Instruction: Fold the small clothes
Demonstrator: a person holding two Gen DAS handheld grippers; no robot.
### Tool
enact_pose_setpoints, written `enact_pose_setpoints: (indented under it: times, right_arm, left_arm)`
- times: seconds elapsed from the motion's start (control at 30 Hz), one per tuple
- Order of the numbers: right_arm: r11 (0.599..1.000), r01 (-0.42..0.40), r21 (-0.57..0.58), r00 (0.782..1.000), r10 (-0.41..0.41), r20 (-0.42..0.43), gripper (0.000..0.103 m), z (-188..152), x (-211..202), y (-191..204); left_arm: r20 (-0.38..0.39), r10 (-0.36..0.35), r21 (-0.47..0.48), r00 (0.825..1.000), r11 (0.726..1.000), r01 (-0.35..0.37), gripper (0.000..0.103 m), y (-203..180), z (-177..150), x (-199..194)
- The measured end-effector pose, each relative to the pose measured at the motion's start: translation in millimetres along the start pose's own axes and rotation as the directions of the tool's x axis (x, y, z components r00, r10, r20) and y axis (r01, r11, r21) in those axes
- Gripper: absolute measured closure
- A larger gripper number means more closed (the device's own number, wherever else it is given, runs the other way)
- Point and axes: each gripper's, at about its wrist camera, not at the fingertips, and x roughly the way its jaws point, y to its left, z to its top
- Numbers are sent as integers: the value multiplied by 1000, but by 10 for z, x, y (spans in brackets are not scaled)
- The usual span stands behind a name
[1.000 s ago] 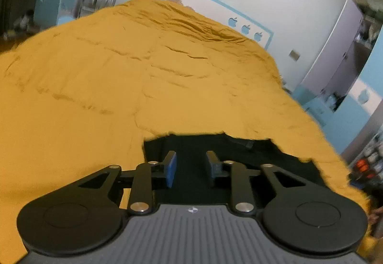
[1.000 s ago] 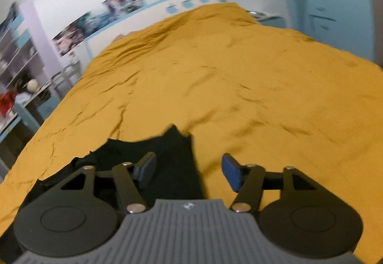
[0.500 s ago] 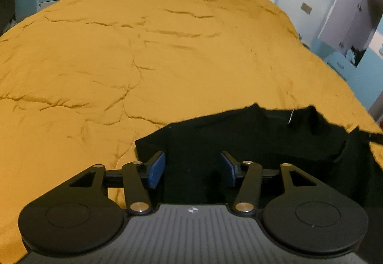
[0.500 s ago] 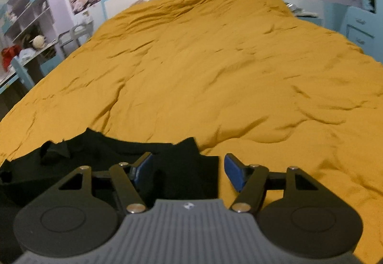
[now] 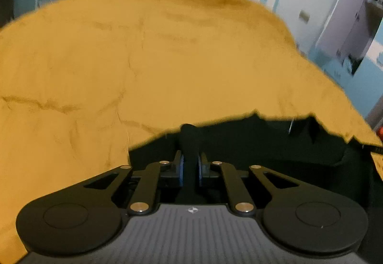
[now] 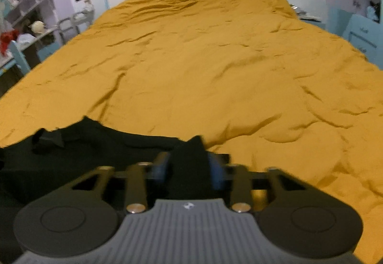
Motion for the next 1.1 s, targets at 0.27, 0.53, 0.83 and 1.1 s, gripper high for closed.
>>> enact_pose_setpoints:
  times: [0.27, 0.53, 0.83, 1.1]
  right_arm:
    - [999, 29, 35, 998, -31, 48, 97, 0, 36, -30]
    - [994, 71, 83, 997, -73, 23, 75, -33, 171, -98]
    - [981, -102, 166, 992, 87, 93, 55, -132, -834, 20]
    - [962, -235, 140, 972, 232, 42, 43, -938, -1593, 386]
  left_arm:
    - [103, 30, -191, 994, 982, -10, 92, 271, -69, -106]
    - [-12, 57, -225, 998, 973, -58, 90, 377, -95, 155]
    - [40, 45, -207, 998, 978, -36, 84, 213, 43, -521]
    - [19, -148, -161, 989, 976, 149, 64, -413, -721, -1234]
